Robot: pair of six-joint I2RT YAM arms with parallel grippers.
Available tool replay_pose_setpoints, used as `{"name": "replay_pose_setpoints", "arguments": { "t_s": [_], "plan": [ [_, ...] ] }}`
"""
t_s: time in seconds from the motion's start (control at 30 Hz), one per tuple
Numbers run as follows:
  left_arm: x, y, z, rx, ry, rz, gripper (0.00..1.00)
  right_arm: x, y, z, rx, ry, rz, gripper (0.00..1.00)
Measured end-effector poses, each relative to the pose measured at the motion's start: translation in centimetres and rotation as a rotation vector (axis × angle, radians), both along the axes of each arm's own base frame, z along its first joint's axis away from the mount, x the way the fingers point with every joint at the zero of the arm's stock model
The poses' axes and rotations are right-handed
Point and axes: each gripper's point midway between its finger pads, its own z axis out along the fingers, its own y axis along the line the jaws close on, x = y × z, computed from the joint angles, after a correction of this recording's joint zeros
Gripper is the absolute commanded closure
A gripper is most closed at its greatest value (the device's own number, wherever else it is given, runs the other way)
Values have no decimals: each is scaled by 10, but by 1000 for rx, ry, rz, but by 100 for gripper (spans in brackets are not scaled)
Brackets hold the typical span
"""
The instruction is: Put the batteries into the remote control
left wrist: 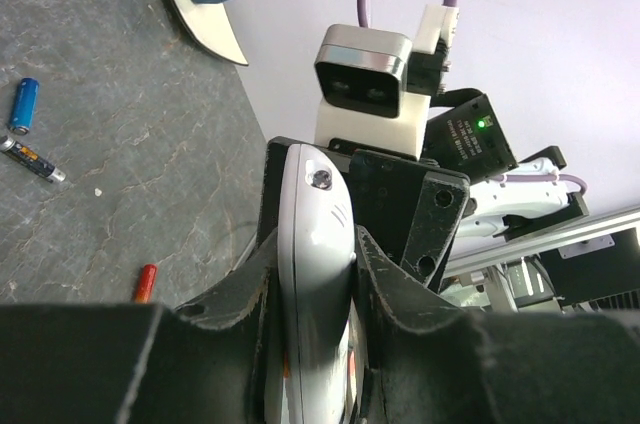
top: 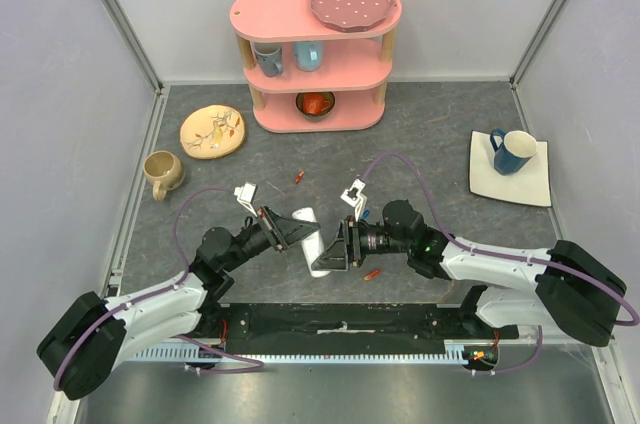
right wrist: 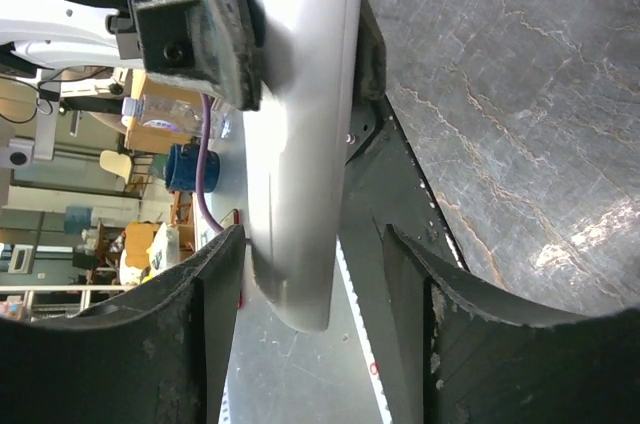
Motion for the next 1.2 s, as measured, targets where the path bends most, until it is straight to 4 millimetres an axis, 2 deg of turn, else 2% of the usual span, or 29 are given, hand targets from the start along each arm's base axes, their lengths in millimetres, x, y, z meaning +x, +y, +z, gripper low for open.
{"name": "replay_pose_setpoints", "arguments": {
  "t_s": [0.17, 0.4, 0.6, 0.7, 0.8, 0.93, 0.97, 1.0, 1.03, 1.1, 1.13, 1.2],
  "plan": [
    [-1, 1, 4, -11, -13, 0, 98, 3, -1, -2, -14, 2, -22, 33],
    [-1, 1, 5, -12, -14, -1, 98, 18, -2, 9, 19, -7, -79, 39],
    [-1, 1, 5, -13, -15, -2, 98, 23, 0, 16, 50, -7, -87, 51],
    [-1, 1, 5, -12, -15, -2, 98, 23, 3, 17, 57, -4, -79, 52],
    [-2, 1, 5, -12, -14, -4, 98, 22, 6, 19, 78, 3, -62, 59],
    [-3, 0, 6, -14, -20, -13, 98, 21, 10, 21, 101, 18, -44, 76],
    [-3, 0, 6, -16, -22, -14, 98, 21, 10, 21, 106, 25, -41, 78],
    [-3, 0, 7, -18, -25, -13, 94, 20, 11, 22, 113, 28, -35, 79],
    [-3, 0, 8, -20, -28, -14, 83, 20, 11, 23, 118, 31, -32, 83],
    [-4, 0, 9, -24, -33, -20, 74, 19, 11, 24, 123, 29, -25, 87],
    [-5, -1, 10, -23, -35, -24, 65, 18, 10, 24, 122, 28, -22, 93],
    [-6, -2, 12, -19, -43, -38, 53, 17, 8, 25, 116, 17, -20, 98]
  ]
}}
